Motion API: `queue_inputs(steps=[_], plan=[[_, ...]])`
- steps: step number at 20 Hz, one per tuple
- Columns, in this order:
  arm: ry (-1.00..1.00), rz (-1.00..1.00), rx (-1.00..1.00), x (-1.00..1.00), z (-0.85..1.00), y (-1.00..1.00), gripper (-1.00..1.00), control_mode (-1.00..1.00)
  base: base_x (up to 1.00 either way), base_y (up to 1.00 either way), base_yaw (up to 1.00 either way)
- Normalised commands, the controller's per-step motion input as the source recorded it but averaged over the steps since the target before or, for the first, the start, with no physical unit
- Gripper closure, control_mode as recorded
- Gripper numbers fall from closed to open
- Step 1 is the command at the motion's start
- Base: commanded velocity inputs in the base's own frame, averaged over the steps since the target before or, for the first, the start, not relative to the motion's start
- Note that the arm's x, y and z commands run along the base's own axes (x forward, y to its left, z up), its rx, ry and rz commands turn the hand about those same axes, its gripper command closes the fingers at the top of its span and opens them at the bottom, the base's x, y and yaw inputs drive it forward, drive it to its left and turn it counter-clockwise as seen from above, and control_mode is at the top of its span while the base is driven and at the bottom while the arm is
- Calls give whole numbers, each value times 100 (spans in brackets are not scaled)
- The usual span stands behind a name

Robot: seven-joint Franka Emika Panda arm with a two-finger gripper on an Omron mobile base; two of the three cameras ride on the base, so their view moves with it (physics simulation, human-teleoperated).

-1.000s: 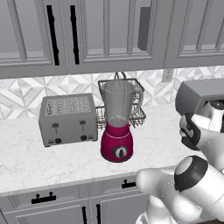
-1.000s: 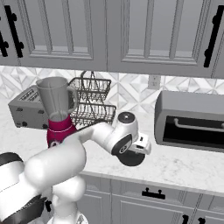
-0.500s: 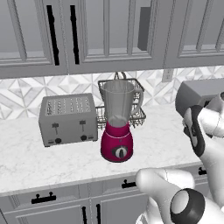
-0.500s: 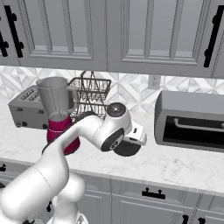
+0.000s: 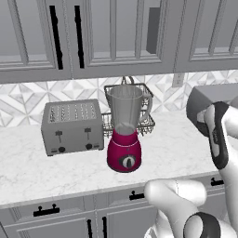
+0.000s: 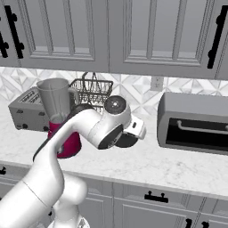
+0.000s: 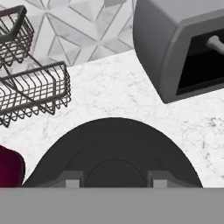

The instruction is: Close the lid blender by securely placing the lid on top.

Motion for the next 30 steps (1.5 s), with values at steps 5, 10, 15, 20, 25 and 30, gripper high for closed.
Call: queue_inputs(steps=[5,10,15,20,25,30], plan=[[-18,0,7,-15,64,35,100,-100,0,0,0],[-15,0,4,-21,74,38,100,-100,0,0,0],[-10,0,0,-19,78,45,100,-100,0,0,0],[-2,0,0,-16,76,53,100,-100,0,0,0],[0,0,0,-10,65,61,100,-100,0,0,0],[0,0,0,-5,46,64,100,-100,0,0,0]])
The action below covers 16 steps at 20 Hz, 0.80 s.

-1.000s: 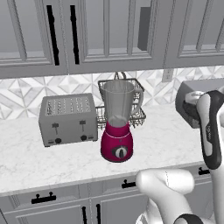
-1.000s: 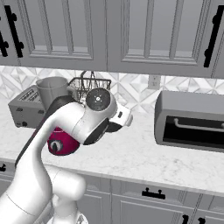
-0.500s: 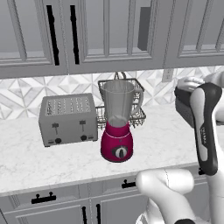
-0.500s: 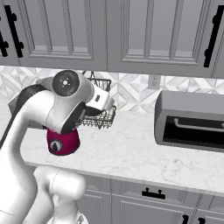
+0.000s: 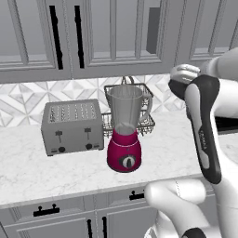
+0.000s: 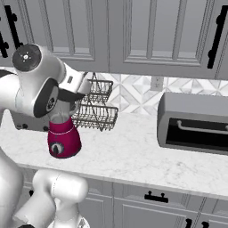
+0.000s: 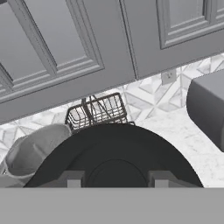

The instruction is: Close the lid blender by securely placing the lid on top.

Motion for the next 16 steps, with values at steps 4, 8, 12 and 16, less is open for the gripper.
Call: queue_inputs(steps=[4,8,12,16], plan=[[0,0,0,-2,28,61,100,-100,0,0,0],[0,0,0,0,4,60,100,-100,0,0,0],[0,0,0,0,0,52,100,-100,0,0,0],[5,0,-2,0,-6,33,100,-100,0,0,0]])
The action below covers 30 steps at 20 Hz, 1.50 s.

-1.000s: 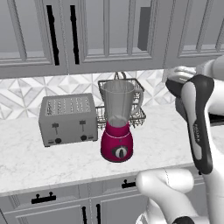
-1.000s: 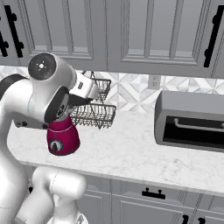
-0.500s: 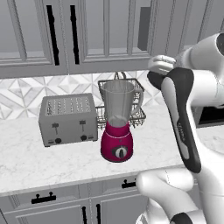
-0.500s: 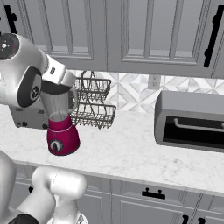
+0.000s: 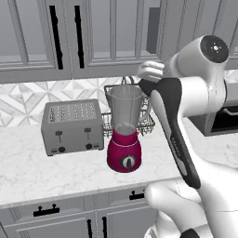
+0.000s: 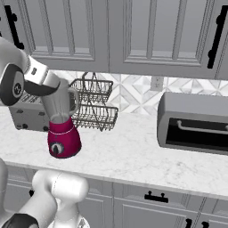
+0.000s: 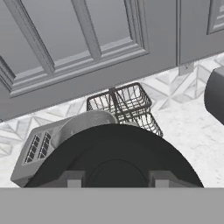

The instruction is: Close the lid blender by securely placing the lid on top.

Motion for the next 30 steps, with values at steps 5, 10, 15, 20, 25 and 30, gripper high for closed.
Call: queue_inputs(steps=[5,10,15,20,25,30], plan=[[5,0,-4,7,-9,25,100,-100,0,0,0],[4,0,-7,13,-4,25,100,-100,0,0,0],[0,0,-8,11,-15,20,100,-100,0,0,0],[0,0,-3,16,-16,2,100,-100,0,0,0],[0,1,0,22,-8,0,100,-100,0,0,0],[0,3,0,25,-2,0,100,-100,0,0,0]])
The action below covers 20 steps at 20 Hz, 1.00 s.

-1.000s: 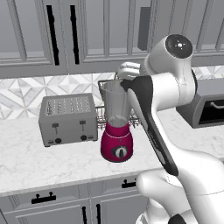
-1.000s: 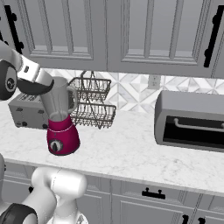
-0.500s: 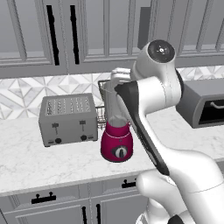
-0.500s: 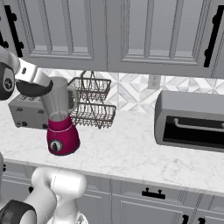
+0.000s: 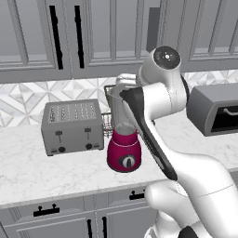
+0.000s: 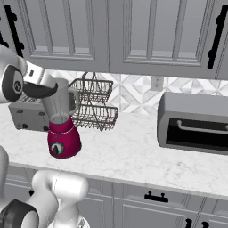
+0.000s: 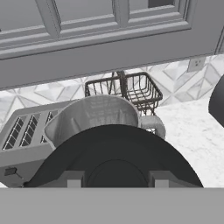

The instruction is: Close the lid blender by securely placing the lid on top.

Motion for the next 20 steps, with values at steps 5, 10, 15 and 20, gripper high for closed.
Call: queue_inputs(steps=[5,10,15,20], plan=[[0,4,0,25,0,0,100,-100,0,0,0],[0,4,-2,22,-2,7,100,-100,0,0,0],[0,3,-5,19,-5,12,100,-100,0,0,0],[-2,0,-2,20,-2,2,100,-100,0,0,0]])
